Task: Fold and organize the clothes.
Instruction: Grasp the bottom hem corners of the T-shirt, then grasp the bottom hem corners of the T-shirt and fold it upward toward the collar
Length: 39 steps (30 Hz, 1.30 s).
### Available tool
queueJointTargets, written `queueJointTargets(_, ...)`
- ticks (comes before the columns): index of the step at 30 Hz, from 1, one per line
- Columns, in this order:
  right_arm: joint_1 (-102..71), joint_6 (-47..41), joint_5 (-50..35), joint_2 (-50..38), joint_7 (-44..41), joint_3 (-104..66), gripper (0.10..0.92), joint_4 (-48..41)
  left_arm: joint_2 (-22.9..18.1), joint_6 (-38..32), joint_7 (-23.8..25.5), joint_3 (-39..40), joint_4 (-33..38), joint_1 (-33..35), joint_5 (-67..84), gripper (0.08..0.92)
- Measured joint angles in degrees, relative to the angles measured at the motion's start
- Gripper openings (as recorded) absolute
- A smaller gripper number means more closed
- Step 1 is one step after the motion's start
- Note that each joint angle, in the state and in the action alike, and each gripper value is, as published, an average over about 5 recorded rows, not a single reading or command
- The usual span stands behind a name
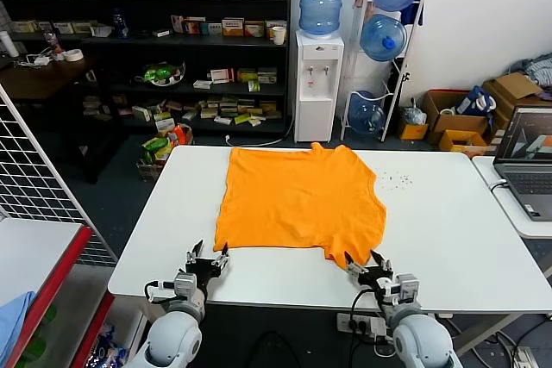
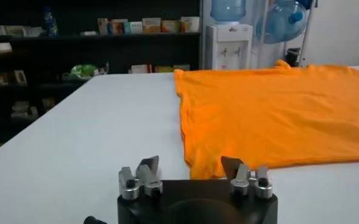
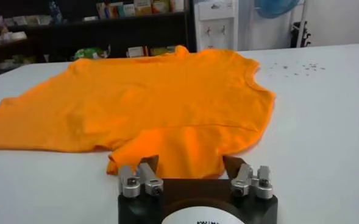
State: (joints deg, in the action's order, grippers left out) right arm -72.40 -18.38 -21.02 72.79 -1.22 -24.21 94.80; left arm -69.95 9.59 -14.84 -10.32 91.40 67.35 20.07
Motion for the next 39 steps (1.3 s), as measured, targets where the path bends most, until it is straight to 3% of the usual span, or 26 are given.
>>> queueJointTargets(13,-1.6,-0.5,1.9,0.0,1.7,0.1,0.194,1.9,-0.1,-0.8,1.4,0.8,0.3,0.9,-0.8,0.226)
queueJointTargets(17,-2.7,0.0,3.0,-0.4,2.1,-0.2,0.125,3.1,0.4,-1.3,1.4,0.6,1.1,1.4,-0.9,0.125)
queueJointTargets(30,-10.7,1.4,8.3,-2.3,3.1,-2.1,0.124,11.1,3.6,-3.2,1.1,-1.0,7.1,5.8,-2.6,0.098)
queueJointTargets(39,-19.7,2.5,12.0,-3.7,3.1,-4.4,0.124,18.9,5.7,-4.1,0.2,-2.5,13.8,12.9,-4.7,0.098)
